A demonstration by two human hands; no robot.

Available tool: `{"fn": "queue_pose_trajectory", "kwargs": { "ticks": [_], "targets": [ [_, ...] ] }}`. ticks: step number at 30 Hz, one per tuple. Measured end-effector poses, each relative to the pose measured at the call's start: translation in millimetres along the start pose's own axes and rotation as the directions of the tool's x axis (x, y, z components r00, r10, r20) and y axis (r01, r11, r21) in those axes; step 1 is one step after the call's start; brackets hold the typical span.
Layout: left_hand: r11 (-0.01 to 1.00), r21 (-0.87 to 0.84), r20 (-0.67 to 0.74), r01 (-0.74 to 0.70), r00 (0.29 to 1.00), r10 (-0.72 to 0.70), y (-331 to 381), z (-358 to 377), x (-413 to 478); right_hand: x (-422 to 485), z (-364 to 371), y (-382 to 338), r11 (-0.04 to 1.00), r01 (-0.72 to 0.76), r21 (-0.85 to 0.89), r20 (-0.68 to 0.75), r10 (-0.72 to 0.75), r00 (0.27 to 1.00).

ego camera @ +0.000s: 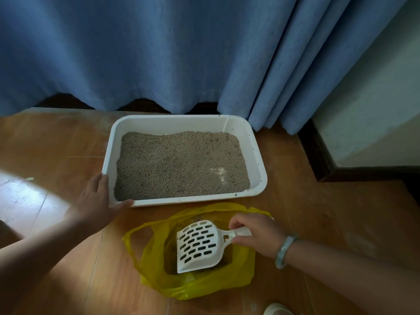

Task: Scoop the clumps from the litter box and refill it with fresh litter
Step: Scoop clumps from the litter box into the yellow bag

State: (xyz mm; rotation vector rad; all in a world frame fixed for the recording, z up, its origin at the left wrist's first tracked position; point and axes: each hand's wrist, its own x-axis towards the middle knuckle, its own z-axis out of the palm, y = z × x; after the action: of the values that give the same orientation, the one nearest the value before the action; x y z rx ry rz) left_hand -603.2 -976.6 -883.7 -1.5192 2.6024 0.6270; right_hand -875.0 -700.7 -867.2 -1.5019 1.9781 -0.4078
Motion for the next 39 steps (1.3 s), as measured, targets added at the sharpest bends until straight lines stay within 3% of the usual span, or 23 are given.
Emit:
{"fn": "queue_pose_trajectory", "kwargs": {
  "ticks": [4,12,17,21,29,32,36,39],
  "targets": [
    [1.0,0.002,-0.006,-0.007,1.0,0.007,2,-1,-1,1,-2,-3,1.0,0.027,-0.008,0.014,-0.026,1.0],
    [1.0,-0.025,-0.005,-0.01,1.0,0.009,1,-4,3,10,-3,-9,0.956,-0.095,0.279,0.093,0.072,0.993],
    [0.999,-0.031,-0.007,0.016,1.0,-0.016,6,-3,4,21,-10,-20,0.847,-0.205,0.49,0.149,0.151,0.977],
    [0.997,-0.067,-0.024,0.035,0.999,-0.037,10,-1,4,36,-20,-22,0.806,-0.255,0.534,0.174,0.19,0.966],
    [0.993,-0.11,-0.076,0.045,0.996,-0.054,14,2,9,79,-43,-25,0.85,-0.233,0.473,0.123,0.198,0.973],
    [0.993,-0.104,-0.09,0.047,0.994,-0.057,15,4,11,104,-57,-26,0.878,-0.282,0.386,0.093,0.267,0.959],
    [0.99,-0.133,-0.106,0.047,0.993,-0.061,15,3,17,141,-71,-19,0.961,-0.267,0.069,0.124,0.258,0.958],
    [0.988,-0.145,-0.118,0.059,0.99,-0.076,14,2,21,169,-74,-21,0.961,-0.177,-0.212,0.139,0.209,0.968]
  ]
}}
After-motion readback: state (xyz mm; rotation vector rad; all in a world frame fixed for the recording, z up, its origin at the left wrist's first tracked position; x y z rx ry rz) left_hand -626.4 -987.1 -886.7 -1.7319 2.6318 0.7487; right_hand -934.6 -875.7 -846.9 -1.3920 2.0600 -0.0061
